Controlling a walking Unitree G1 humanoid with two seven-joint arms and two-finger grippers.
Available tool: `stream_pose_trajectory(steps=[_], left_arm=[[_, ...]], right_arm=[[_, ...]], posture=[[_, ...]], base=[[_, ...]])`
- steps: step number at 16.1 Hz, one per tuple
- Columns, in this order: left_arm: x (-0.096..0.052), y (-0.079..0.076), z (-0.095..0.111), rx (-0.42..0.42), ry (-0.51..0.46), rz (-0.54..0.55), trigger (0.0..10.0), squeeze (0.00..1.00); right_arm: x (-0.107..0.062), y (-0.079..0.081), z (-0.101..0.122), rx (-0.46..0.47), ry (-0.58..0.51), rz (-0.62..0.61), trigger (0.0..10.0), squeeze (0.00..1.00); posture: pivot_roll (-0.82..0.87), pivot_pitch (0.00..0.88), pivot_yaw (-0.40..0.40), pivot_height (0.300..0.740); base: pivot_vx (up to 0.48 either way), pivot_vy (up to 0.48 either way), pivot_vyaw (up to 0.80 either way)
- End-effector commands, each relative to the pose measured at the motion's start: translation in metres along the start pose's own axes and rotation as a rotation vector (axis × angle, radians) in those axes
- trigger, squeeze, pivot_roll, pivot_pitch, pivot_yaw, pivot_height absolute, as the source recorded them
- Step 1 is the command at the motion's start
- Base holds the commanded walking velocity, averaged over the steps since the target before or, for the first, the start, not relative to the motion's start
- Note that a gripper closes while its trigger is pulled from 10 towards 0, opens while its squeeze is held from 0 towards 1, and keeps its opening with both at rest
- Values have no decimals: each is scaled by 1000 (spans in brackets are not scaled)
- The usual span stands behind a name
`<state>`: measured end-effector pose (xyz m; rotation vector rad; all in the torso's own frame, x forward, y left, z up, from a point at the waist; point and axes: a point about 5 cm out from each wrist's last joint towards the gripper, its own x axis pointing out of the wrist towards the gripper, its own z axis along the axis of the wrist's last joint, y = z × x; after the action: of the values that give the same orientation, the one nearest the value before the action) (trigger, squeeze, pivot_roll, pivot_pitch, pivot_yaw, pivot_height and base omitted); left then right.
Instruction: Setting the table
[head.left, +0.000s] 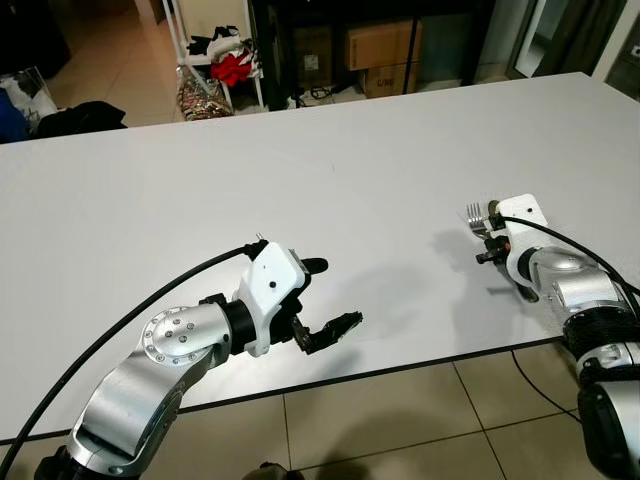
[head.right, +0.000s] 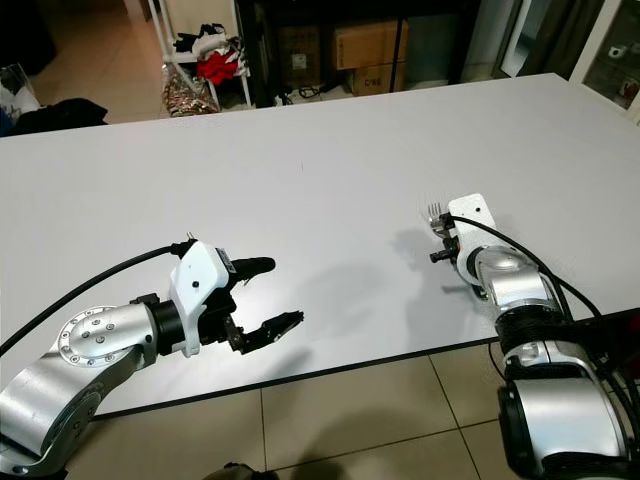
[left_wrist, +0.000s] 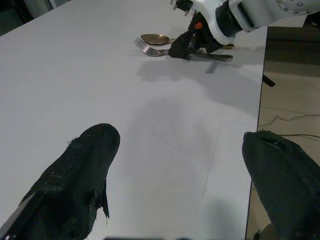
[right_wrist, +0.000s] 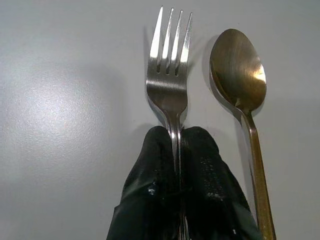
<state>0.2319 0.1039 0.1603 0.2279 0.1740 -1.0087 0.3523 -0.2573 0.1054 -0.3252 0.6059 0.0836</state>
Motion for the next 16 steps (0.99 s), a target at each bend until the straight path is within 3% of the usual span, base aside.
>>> stream_pose_trajectory(steps=[1, 3, 4, 8, 10, 12, 13, 14, 16], left_arm=[[1, -1, 0, 1, 11, -24, 10000, 0], [1, -2, 0, 1, 12, -32, 10000, 0], [2, -2, 0, 2, 11, -34, 10000, 0], [0, 0, 4, 6, -9, -23, 10000, 0], [-7, 2, 13, -31, -77, 44, 10000, 0], [-14, 4, 17, -61, -123, 115, 10000, 0], [-20, 9, 16, -94, -140, 216, 10000, 0], [-38, 15, 5, -183, -143, 484, 10000, 0], [-48, 13, -7, -218, -97, 642, 10000, 0]], right_arm=[[2, 8, -19, 37, 82, 20, 10000, 0], [2, 7, -20, 61, 89, 5, 10000, 463], [1, 7, -19, 70, 86, 4, 10000, 1000], [-15, -4, 3, 58, 9, -15, 10000, 1000], [-47, -4, 25, 12, -101, 14, 10000, 1000], [-66, 7, 40, -7, -236, 74, 10000, 1000], [-78, 22, 48, 1, -331, 121, 10000, 1000], [-102, 58, 55, 42, -506, 185, 10000, 1000], [-104, 81, 44, 104, -537, 190, 10000, 1000]], posture=[[-81, 34, 97, 740], [-82, 31, 98, 740], [-83, 29, 98, 740], [-77, 13, 88, 740], [-82, 0, 92, 740], [-94, 0, 105, 740], [-103, 0, 114, 740], [-101, 0, 118, 740], [-96, 0, 117, 740]], base=[[0, 0, 0], [0, 0, 0], [0, 0, 0], [0, 0, 0], [0, 0, 0], [0, 0, 0], [0, 0, 400], [0, 0, 800], [0, 0, 800]])
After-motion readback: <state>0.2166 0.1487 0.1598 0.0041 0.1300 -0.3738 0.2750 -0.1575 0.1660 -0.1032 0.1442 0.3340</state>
